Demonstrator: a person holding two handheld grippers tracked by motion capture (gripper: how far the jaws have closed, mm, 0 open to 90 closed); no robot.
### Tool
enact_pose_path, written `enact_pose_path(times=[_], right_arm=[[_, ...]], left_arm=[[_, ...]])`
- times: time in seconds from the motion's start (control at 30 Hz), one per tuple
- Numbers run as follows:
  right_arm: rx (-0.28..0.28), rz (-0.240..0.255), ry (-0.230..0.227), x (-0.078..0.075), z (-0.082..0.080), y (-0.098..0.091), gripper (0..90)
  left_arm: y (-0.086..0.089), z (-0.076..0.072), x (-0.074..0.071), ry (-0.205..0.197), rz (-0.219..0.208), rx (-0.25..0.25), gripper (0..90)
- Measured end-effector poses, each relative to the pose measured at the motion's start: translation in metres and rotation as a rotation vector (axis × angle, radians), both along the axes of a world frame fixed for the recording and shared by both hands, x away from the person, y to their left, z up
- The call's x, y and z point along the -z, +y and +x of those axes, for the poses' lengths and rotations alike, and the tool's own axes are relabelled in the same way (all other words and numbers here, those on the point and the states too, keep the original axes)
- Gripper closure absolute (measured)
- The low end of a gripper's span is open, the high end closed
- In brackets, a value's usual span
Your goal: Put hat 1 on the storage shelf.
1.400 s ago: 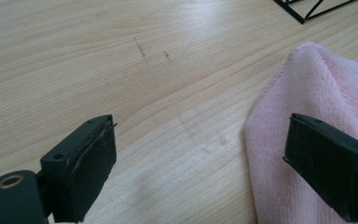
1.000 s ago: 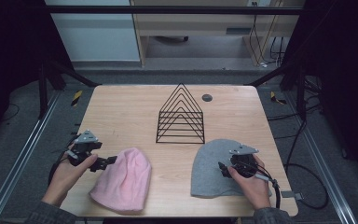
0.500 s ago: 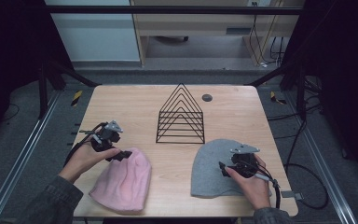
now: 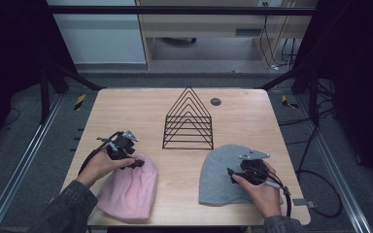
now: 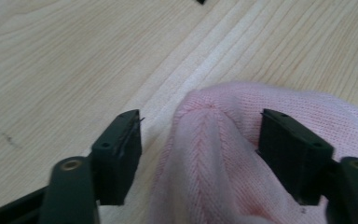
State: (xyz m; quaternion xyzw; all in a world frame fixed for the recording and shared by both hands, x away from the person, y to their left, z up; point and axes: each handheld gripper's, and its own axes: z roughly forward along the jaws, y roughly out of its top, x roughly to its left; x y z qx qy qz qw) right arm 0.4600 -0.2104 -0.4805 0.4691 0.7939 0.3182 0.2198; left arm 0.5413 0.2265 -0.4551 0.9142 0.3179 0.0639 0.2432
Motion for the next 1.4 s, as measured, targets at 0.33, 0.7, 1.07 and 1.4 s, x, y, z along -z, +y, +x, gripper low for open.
enact_pose_path(times=[0.33, 0.7, 1.07, 1.4], right_arm=[[0.001, 0.003, -0.001, 0.0, 0.0, 0.001, 25.1], [-0.017, 0.021, -0.018, -0.002, -0.001, 0.002, 25.5], [-0.055, 0.034, -0.032, -0.004, -0.003, 0.01, 24.4], [-0.135, 0.083, -0.117, -0.031, -0.009, 0.029, 31.1]], left_arm=[[0.006, -0.011, -0.002, 0.009, -0.054, -0.009, 68.9], [0.013, -0.037, -0.04, -0.123, -0.103, -0.035, 73.1], [0.013, -0.06, -0.076, -0.249, -0.144, -0.02, 73.4], [0.012, -0.07, -0.104, -0.335, -0.19, -0.036, 74.5]])
